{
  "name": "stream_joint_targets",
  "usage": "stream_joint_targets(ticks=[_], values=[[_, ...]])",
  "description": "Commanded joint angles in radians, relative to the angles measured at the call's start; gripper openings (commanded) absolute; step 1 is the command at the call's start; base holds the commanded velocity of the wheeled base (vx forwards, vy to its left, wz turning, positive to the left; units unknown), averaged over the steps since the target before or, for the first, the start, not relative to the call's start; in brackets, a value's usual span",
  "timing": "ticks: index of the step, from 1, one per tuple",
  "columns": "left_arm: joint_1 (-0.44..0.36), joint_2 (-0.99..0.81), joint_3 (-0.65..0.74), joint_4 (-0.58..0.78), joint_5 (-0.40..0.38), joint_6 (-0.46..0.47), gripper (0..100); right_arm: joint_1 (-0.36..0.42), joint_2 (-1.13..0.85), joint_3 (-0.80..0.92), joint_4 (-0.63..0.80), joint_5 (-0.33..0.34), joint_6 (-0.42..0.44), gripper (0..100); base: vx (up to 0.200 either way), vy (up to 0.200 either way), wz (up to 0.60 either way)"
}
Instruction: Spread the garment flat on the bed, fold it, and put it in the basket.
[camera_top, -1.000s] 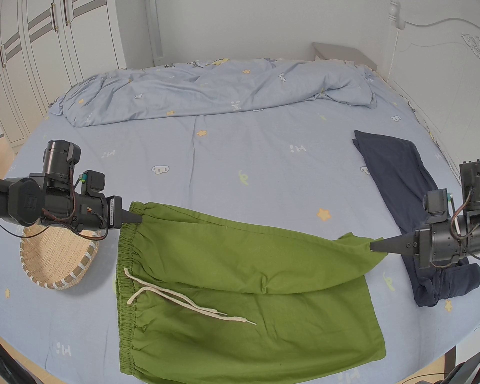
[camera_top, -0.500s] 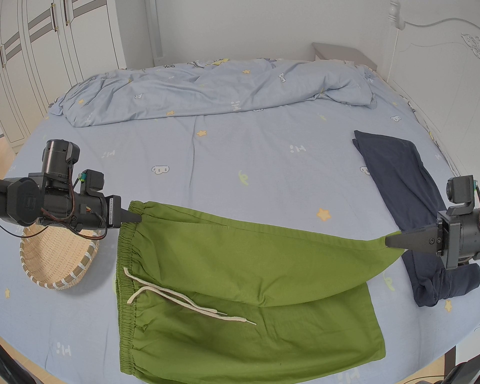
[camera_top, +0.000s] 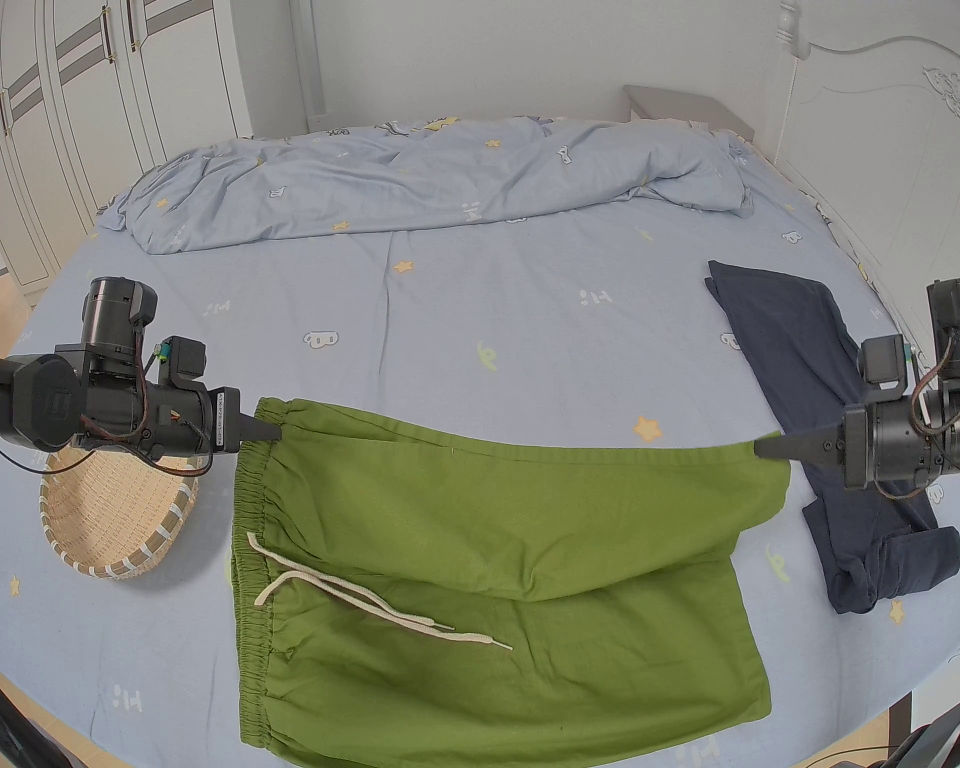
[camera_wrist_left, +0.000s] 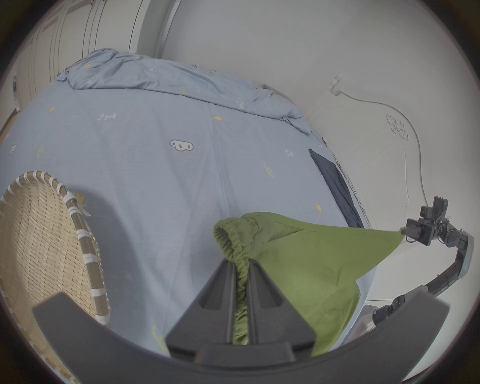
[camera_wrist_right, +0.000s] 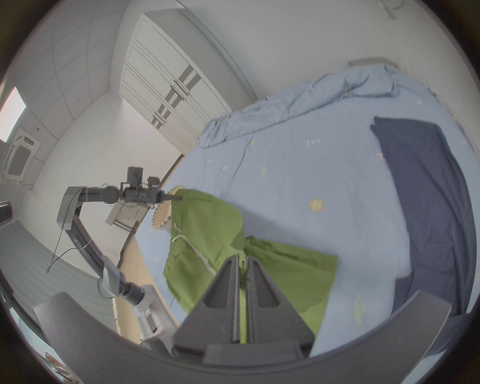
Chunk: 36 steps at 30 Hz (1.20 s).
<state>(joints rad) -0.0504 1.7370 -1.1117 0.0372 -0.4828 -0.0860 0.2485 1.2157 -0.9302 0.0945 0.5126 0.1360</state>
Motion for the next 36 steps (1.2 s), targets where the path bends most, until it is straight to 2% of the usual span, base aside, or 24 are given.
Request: stream_joint_targets(ticks=[1,2,5,11,14,16,17,18,19,20,24,28,33,36], values=[[0.021,-0.001,0.009,-0.037,0.001,-0.003,0,-0.037,0.125,-0.019,-0.105,-0.029,0.002,0,0.000,0.000,0.00],[0.021,-0.001,0.009,-0.037,0.001,-0.003,0,-0.037,0.125,-0.019,-0.105,-0.029,0.002,0,0.000,0.000,0.00],[0.040,0.001,0.041,-0.117,0.001,-0.003,0,-0.040,0.246,-0.111,-0.179,-0.106,-0.006,0,0.000,0.000,0.00],[0.046,0.007,0.066,-0.171,0.001,0.000,0,-0.032,0.369,-0.213,-0.233,-0.126,-0.015,0,0.000,0.000,0.00],[0.061,0.012,0.066,-0.172,0.001,0.003,0,-0.029,0.423,-0.265,-0.260,-0.195,-0.019,0,0.000,0.000,0.00],[0.067,0.021,0.064,-0.174,0.003,0.005,0,-0.021,0.465,-0.306,-0.277,-0.279,-0.045,0,0.000,0.000,0.00],[0.067,0.021,0.064,-0.174,0.003,0.005,0,-0.021,0.465,-0.306,-0.277,-0.279,-0.045,0,0.000,0.000,0.00],[0.072,0.027,0.064,-0.180,0.003,0.005,0,-0.015,0.505,-0.341,-0.305,-0.345,-0.067,0,0.000,0.000,0.00],[0.073,0.027,0.064,-0.181,0.003,0.005,0,-0.014,0.512,-0.348,-0.311,-0.355,-0.068,0,0.000,0.000,0.00],[0.081,0.036,0.066,-0.197,0.003,0.005,0,-0.011,0.548,-0.371,-0.355,-0.414,-0.072,0,0.000,0.000,0.00],[0.089,0.044,0.067,-0.218,0.003,0.005,0,0.005,0.593,-0.403,-0.432,-0.444,-0.075,0,0.000,0.000,0.00],[0.095,0.045,0.069,-0.221,0.004,0.005,0,0.011,0.634,-0.452,-0.437,-0.450,-0.078,0,0.000,0.000,0.00],[0.100,0.056,0.066,-0.227,0.004,0.006,0,0.028,0.688,-0.509,-0.446,-0.509,-0.095,0,0.000,0.000,0.00],[0.100,0.062,0.067,-0.247,0.004,0.006,0,0.040,0.705,-0.539,-0.449,-0.517,-0.095,0,0.000,0.000,0.00]])
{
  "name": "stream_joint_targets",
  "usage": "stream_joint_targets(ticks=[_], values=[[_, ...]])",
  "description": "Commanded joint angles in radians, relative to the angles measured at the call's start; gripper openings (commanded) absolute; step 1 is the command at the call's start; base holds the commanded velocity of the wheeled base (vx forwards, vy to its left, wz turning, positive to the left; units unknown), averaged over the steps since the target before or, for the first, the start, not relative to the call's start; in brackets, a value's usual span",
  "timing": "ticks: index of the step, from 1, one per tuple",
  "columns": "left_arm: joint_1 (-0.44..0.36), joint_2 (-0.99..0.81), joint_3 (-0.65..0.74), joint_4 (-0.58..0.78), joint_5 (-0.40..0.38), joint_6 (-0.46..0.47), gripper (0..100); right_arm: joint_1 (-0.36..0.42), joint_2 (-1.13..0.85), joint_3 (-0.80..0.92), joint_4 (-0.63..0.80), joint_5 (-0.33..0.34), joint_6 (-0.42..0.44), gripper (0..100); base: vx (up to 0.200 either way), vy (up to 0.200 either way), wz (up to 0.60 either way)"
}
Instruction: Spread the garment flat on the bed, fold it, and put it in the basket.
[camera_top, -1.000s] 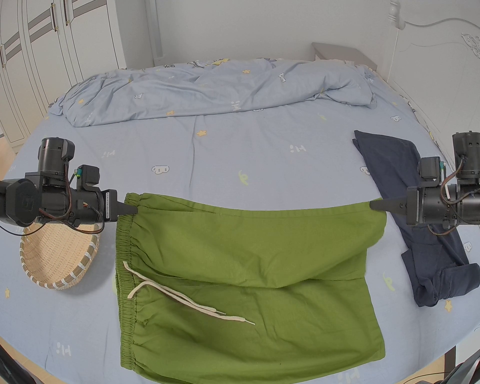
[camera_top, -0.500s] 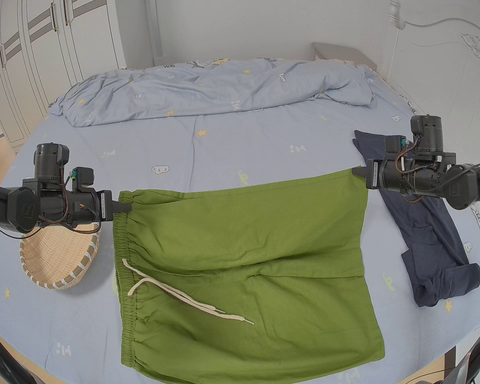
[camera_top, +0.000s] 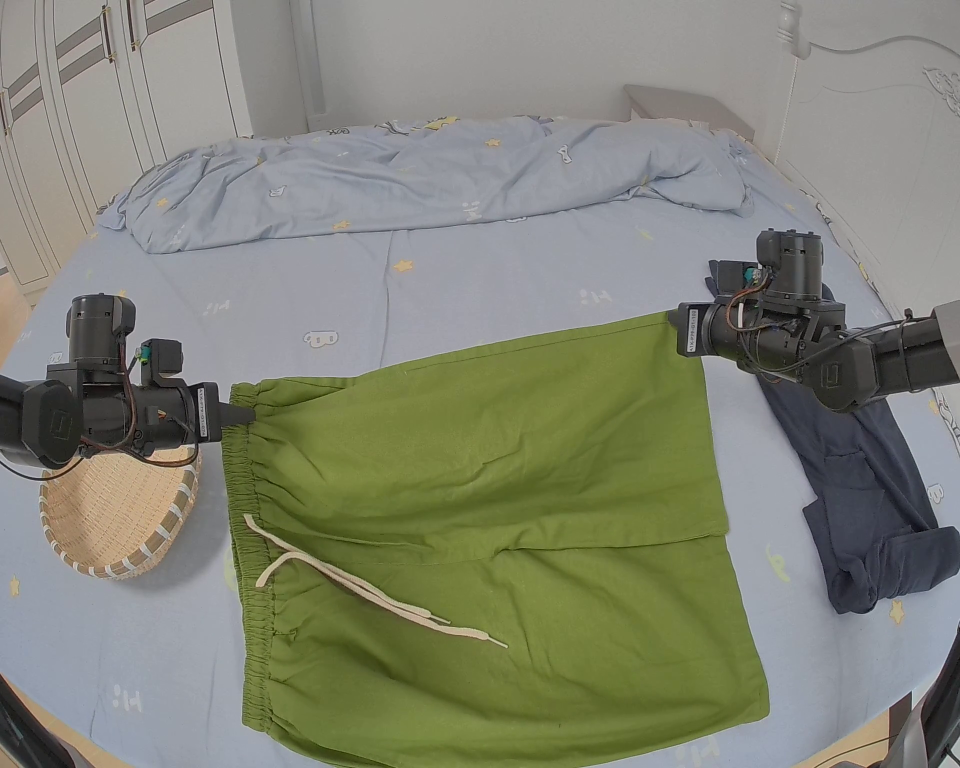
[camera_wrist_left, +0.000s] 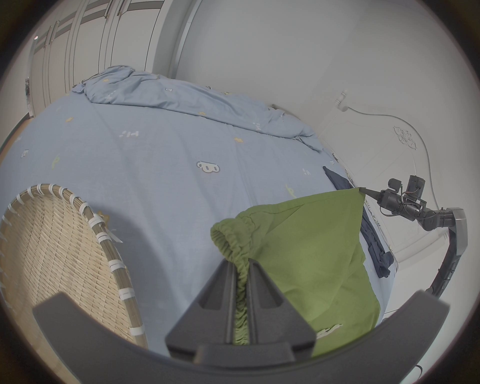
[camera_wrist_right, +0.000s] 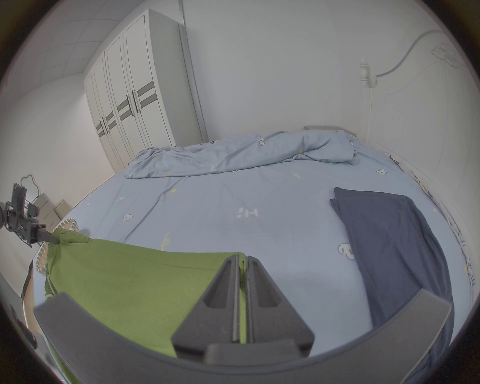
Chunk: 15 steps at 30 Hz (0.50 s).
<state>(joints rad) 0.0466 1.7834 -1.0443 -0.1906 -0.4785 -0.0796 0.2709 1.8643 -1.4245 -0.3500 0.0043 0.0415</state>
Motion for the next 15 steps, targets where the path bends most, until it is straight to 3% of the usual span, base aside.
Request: stream_joint_targets(ticks=[1,6,15], values=[[0.002,0.022,0.000,-0.032,0.003,0.001,0,0.018,0.061,-0.059,-0.004,-0.009,-0.002,0,0.000,0.000,0.00],[0.004,0.054,0.000,-0.087,0.041,0.000,0,0.016,0.090,-0.110,-0.004,-0.029,-0.002,0,0.000,0.000,0.00],[0.004,0.102,-0.011,-0.124,0.044,0.000,0,0.014,0.105,-0.123,-0.007,-0.032,0.000,0,0.000,0.000,0.00]])
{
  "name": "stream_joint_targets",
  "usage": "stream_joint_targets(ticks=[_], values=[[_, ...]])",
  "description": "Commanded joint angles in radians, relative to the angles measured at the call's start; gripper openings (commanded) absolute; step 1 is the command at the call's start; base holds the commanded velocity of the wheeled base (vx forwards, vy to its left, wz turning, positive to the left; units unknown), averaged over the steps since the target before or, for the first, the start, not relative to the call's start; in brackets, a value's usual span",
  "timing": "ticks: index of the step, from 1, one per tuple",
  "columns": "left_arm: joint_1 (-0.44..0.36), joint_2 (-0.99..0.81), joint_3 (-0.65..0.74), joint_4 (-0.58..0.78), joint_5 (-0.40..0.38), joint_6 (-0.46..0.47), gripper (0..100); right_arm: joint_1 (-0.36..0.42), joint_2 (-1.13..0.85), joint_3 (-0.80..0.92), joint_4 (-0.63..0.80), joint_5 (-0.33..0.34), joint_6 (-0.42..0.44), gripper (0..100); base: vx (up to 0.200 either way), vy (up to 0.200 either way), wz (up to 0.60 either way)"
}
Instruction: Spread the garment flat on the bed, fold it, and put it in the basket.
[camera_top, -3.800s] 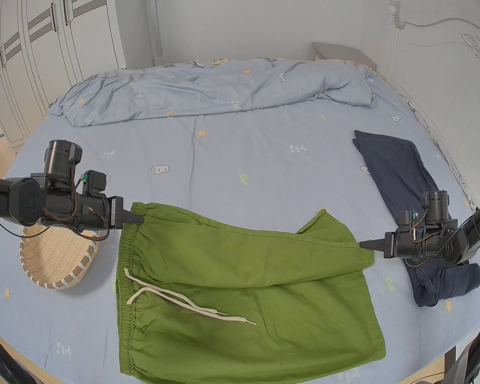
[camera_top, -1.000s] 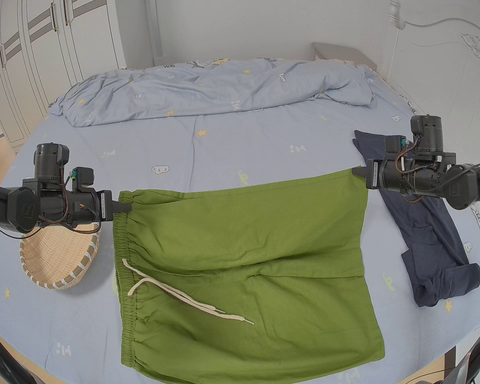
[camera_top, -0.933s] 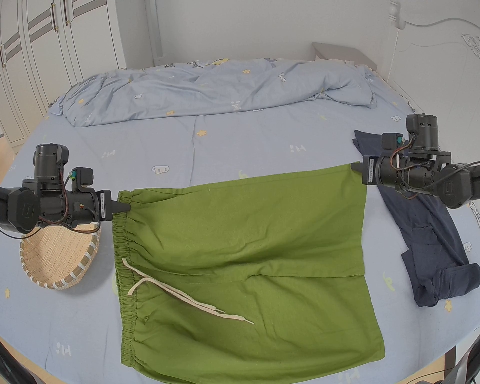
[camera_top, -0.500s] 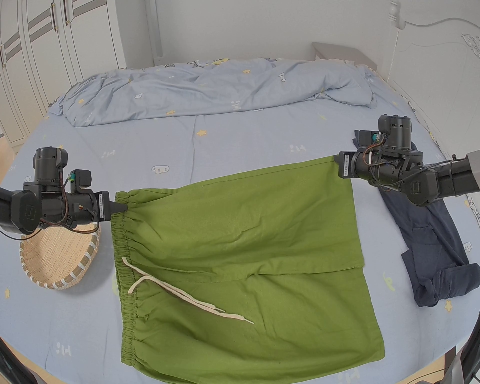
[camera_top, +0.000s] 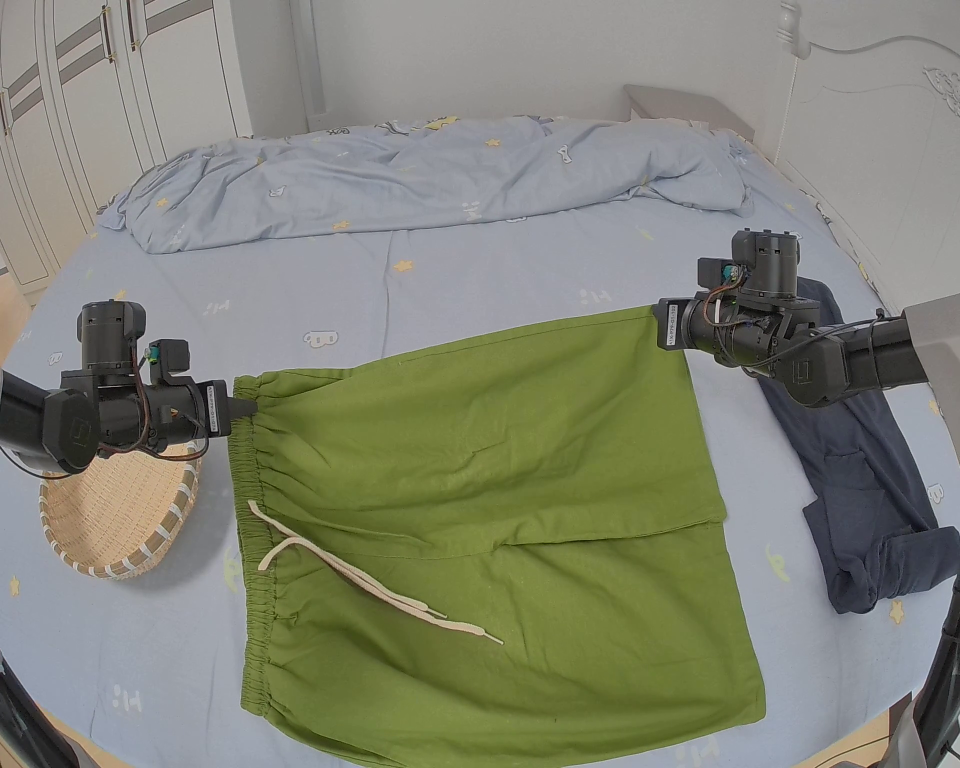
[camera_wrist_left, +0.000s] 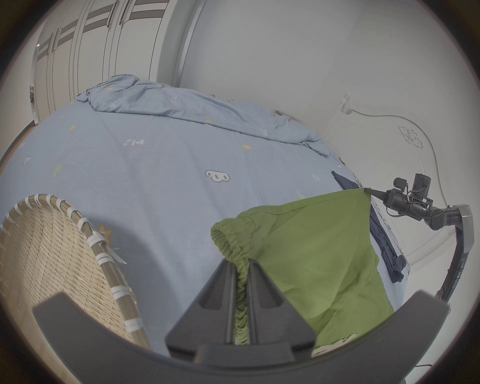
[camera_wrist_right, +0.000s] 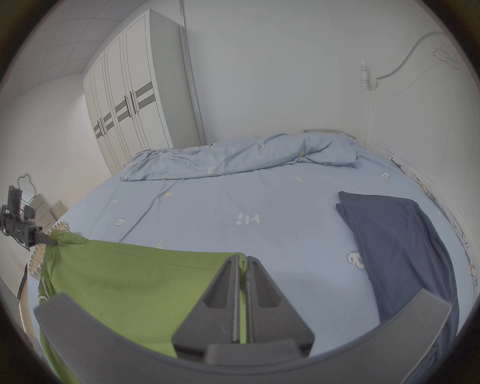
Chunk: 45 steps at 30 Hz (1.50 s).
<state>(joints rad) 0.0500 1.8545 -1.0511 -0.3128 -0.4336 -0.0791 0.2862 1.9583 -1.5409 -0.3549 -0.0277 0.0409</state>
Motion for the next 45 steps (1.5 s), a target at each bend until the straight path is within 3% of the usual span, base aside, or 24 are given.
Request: stream_joint_targets(ticks=[1,28,29,40,45], values=[[0.001,0.031,-0.004,-0.002,0.000,-0.001,0,-0.001,0.011,-0.007,-0.003,0.000,0.001,0,0.000,0.000,0.00],[-0.002,0.083,-0.023,-0.055,0.000,0.001,0,-0.004,0.090,-0.087,-0.007,0.002,-0.001,0,0.000,0.000,0.00],[-0.004,0.086,-0.026,-0.055,0.000,0.001,100,-0.004,0.091,-0.087,-0.007,0.002,-0.001,100,0.000,0.000,0.00],[-0.035,0.080,-0.030,-0.065,0.018,-0.001,100,-0.009,0.086,-0.084,-0.004,0.006,0.001,100,0.000,0.000,0.00],[-0.047,-0.015,0.006,-0.072,0.038,-0.014,100,-0.033,0.028,-0.048,0.010,0.005,0.010,100,0.000,0.000,0.00]])
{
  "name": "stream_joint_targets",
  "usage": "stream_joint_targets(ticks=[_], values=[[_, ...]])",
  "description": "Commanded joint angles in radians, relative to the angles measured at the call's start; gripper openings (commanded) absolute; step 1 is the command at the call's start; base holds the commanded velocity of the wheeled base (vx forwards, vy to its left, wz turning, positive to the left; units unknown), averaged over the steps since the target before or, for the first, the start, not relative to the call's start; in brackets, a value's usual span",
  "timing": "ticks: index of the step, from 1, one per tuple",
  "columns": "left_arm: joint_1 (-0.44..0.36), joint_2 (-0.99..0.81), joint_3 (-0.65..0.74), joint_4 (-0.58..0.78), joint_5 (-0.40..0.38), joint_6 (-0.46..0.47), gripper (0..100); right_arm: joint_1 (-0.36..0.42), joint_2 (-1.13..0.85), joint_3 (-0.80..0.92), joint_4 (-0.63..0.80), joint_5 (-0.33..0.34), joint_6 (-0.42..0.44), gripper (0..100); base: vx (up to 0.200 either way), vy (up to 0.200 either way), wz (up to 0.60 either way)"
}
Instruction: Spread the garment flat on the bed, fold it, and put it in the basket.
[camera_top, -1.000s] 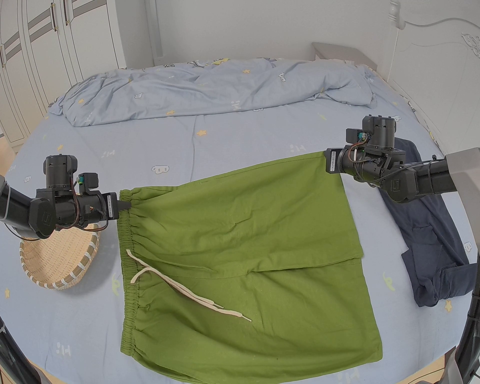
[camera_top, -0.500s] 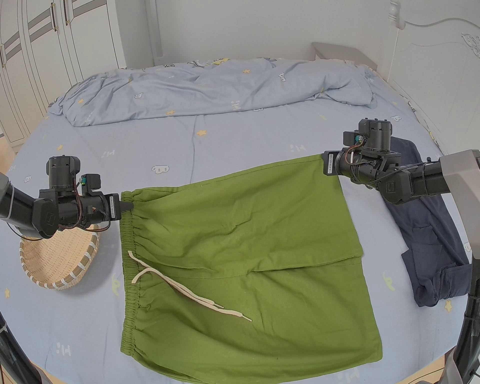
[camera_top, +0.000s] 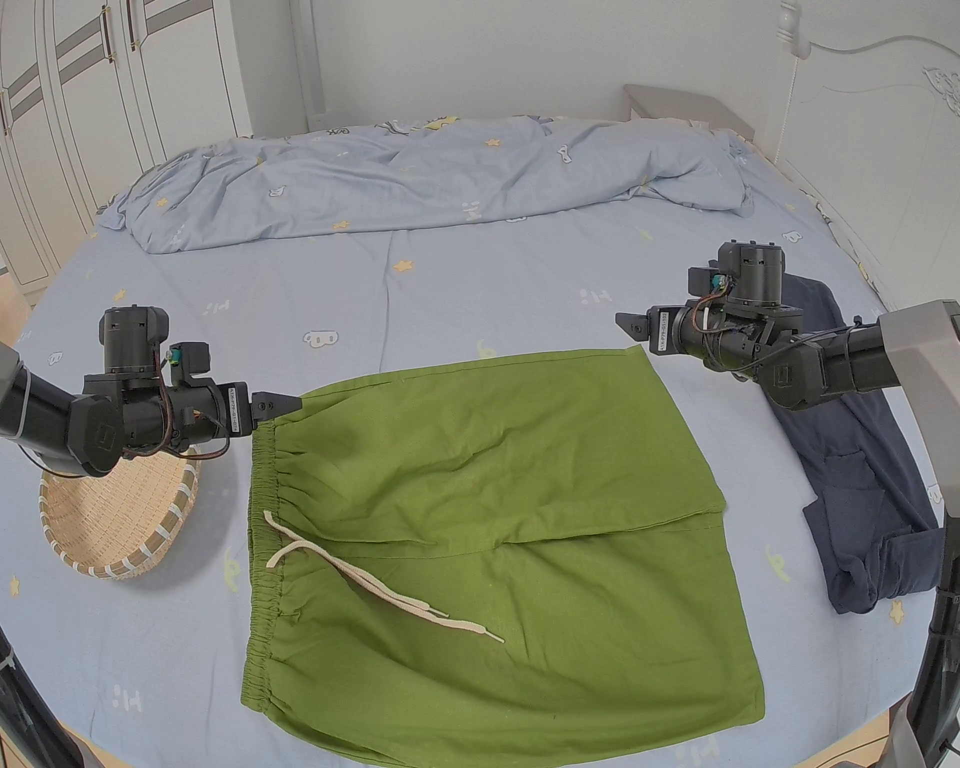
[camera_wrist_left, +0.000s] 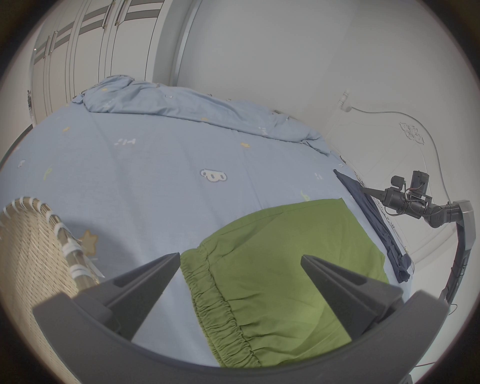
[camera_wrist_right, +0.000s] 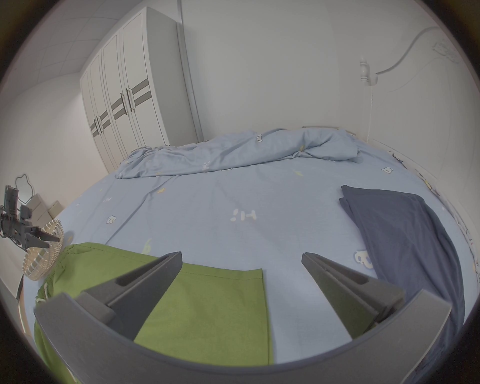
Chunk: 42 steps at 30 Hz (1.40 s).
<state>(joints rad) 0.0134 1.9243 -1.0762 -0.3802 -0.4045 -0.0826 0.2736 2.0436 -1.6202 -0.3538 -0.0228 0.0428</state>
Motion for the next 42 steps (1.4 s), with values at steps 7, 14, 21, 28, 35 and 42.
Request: stream_joint_targets(ticks=[7,14,21,28,35,42], values=[[-0.010,-0.257,0.243,-0.005,0.007,-0.063,100,-0.053,-0.252,0.255,0.095,0.017,0.086,100,0.000,0.000,0.00],[0.033,-0.326,0.553,-0.006,-0.004,-0.105,100,-0.042,-0.517,0.683,0.105,0.201,0.239,100,0.000,0.000,0.00],[0.028,-0.467,0.756,-0.006,-0.099,-0.180,100,-0.109,-0.638,0.878,0.107,0.282,0.319,100,0.000,0.000,0.00],[0.031,-0.487,0.878,-0.005,-0.171,-0.178,100,-0.074,-0.750,0.965,0.111,0.300,0.318,100,0.000,0.000,0.00],[0.065,-0.376,0.894,-0.006,-0.228,-0.171,100,-0.048,-0.780,0.984,0.111,0.299,0.313,100,0.000,0.000,0.00],[0.083,-0.304,0.894,-0.009,-0.226,-0.164,100,-0.028,-0.780,0.990,0.111,0.297,0.312,100,0.000,0.000,0.00]])
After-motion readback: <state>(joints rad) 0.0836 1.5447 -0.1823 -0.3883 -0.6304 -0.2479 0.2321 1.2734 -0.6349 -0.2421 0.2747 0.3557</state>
